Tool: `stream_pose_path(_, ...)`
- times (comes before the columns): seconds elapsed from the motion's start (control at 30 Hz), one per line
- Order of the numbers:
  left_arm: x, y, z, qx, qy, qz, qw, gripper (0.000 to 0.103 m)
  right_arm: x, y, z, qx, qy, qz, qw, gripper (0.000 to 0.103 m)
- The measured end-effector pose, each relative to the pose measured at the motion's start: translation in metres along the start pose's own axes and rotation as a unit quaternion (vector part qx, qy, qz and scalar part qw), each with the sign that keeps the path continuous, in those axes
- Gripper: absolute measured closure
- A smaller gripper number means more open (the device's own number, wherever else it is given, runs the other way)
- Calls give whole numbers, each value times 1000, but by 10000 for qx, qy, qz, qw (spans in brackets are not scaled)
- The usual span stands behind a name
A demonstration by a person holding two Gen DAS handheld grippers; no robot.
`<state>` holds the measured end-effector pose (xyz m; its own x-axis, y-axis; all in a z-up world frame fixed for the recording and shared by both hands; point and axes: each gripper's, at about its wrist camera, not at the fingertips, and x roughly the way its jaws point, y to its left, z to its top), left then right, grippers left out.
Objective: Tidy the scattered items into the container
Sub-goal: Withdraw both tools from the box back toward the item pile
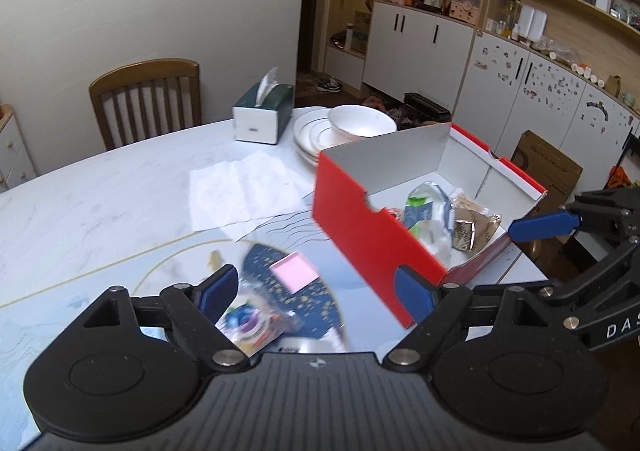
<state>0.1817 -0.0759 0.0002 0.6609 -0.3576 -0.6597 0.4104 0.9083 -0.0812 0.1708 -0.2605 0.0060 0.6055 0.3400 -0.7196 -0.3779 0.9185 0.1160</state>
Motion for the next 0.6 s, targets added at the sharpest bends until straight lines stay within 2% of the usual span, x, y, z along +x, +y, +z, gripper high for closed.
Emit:
stream_pose_path(0.17,-11,20,-14,-75,-10,-1,10000,14,4,24,-4,-34,29,-22,10000,15)
stream_pose_path(0.2,-13,24,-17,-91,-13,1,10000,12,4,29,-5,-35,37,-25,10000,15)
stream_pose_path(0.23,-14,28,-20,-93,-16,1,10000,4,5,33,-5,-32,45,-28,10000,15)
stream_pose_path(0.27,-16,32,-24,-92,-36,18,9999,0,6,37,-6,-32,55,-30,10000,15)
stream_pose_path(0.6,-27,67,-60,-91,45,109,9999,0,20,65,-9,10,136,-131,9998,15)
